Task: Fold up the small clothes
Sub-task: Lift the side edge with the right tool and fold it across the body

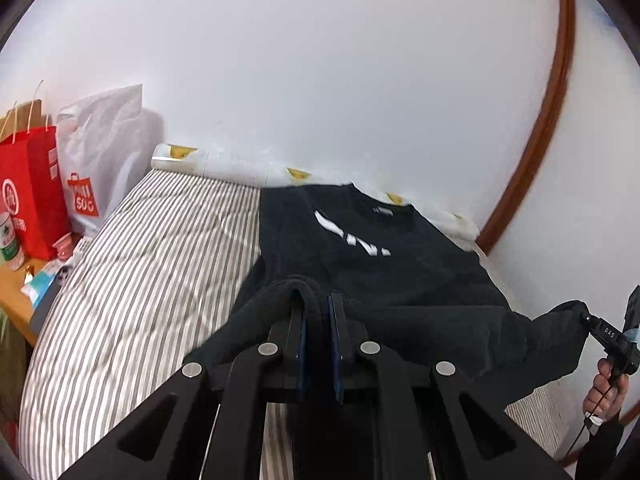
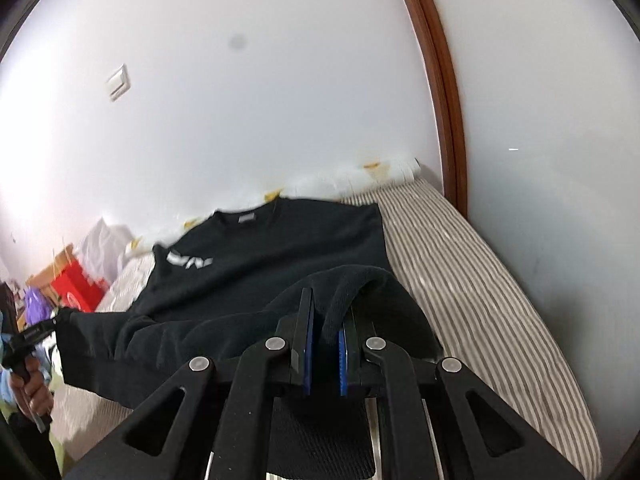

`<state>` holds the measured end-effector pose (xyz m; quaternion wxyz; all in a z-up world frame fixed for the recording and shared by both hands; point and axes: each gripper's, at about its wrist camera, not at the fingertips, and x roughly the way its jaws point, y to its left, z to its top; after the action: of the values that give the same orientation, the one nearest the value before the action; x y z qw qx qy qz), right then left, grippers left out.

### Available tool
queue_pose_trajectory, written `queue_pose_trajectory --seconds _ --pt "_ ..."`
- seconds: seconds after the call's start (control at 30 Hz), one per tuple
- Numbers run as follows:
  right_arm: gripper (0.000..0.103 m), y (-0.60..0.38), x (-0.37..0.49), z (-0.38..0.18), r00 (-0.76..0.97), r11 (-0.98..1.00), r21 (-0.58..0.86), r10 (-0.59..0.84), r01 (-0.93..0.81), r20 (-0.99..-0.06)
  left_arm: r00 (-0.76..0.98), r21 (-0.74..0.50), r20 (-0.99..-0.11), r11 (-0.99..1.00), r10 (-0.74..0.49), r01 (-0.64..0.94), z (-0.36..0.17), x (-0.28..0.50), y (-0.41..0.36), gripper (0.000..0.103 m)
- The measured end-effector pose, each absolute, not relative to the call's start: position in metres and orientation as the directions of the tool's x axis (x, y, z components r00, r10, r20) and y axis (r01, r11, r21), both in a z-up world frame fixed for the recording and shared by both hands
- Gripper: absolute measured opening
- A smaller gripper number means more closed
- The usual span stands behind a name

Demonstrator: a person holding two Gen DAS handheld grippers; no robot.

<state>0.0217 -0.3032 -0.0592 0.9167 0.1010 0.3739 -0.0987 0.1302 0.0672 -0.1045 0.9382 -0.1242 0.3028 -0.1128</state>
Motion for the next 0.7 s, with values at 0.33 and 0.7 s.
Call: queue_pose_trajectory --seconds 0.33,0.7 --pt "0.009 -0.334 0.121 -0.09 0.698 0.944 0.174 -0.075 0.28 -0.712 0.776 -0.329 -0.579 0.943 -0.251 0.059 -0.115 0.233 0.061 0.01" --pt "0.009 -0.366 0.206 -0.173 0.613 0.926 0.146 -0.108 0.349 -0.783 0.735 -0.256 -0.659 0.967 -0.162 -0.016 -0.159 0.3 0.049 0.012"
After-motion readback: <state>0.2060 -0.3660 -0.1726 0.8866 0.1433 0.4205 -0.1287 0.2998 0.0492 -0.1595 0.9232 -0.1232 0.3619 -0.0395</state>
